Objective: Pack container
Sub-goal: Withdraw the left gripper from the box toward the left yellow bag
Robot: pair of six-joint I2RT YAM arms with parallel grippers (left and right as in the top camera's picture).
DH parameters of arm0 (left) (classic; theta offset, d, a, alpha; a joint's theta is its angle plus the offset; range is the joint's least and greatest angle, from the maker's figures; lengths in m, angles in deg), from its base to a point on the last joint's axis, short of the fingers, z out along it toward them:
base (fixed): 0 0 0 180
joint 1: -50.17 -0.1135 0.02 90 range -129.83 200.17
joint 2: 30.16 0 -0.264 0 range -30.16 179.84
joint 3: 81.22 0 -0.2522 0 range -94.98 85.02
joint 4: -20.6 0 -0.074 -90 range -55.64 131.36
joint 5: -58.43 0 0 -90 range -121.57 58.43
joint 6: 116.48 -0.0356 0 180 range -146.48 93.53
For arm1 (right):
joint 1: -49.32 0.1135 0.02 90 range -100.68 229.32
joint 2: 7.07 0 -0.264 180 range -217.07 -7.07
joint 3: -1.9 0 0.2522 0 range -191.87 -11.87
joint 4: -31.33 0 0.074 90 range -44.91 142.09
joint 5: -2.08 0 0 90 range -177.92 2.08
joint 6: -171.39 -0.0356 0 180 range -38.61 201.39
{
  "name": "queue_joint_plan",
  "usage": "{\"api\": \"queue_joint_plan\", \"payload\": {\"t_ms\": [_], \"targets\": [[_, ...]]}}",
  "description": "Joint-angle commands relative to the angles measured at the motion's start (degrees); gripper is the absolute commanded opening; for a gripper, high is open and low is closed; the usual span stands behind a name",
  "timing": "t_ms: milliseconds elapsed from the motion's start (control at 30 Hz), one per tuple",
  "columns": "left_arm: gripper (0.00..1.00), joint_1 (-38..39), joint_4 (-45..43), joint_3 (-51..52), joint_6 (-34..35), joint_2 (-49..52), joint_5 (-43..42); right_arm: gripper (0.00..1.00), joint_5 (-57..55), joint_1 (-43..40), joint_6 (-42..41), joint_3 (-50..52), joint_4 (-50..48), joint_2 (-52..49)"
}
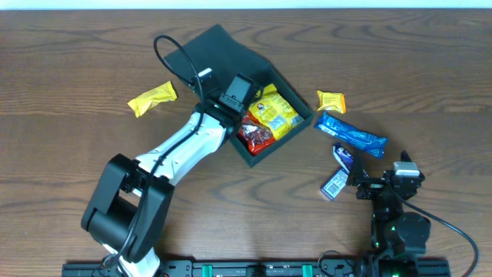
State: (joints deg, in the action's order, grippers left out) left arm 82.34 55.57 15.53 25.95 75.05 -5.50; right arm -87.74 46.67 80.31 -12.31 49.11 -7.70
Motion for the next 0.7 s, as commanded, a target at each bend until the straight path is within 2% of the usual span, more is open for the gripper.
{"api": "queue_joint_plan", "payload": {"t_ms": [0,233,367,467,567,667], "targets": [[0.06,-1.84,-2.03,1.20,-4.26,-0.42,2.99,0.99,0.04,0.44,-0.81,0.13,0.26,0.33],[0.06,-4.09,-9.33,1.27,-8.74,3.17,5.05,0.99,0.04,0.44,-0.81,0.13,0.26,0.33],[0.06,-4.02,-9.29,1.22,-16.48,1.79,7.50,0.99,0.04,0.44,-0.81,0.13,0.26,0.33],[0.06,-4.02,-7.41,1.22,-27.43,-1.09,7.32,0.99,0.04,0.44,-0.81,0.13,0.26,0.33],[0.06,-4.20,-3.10,1.22,-46.49,-4.48,6.80,0.99,0.04,0.44,-0.81,0.13,0.26,0.33],[0.05,-5.81,2.75,1.22,-58.45,-7.10,6.64,0.99,0.07,0.44,-0.81,0.13,0.26,0.33]]}}
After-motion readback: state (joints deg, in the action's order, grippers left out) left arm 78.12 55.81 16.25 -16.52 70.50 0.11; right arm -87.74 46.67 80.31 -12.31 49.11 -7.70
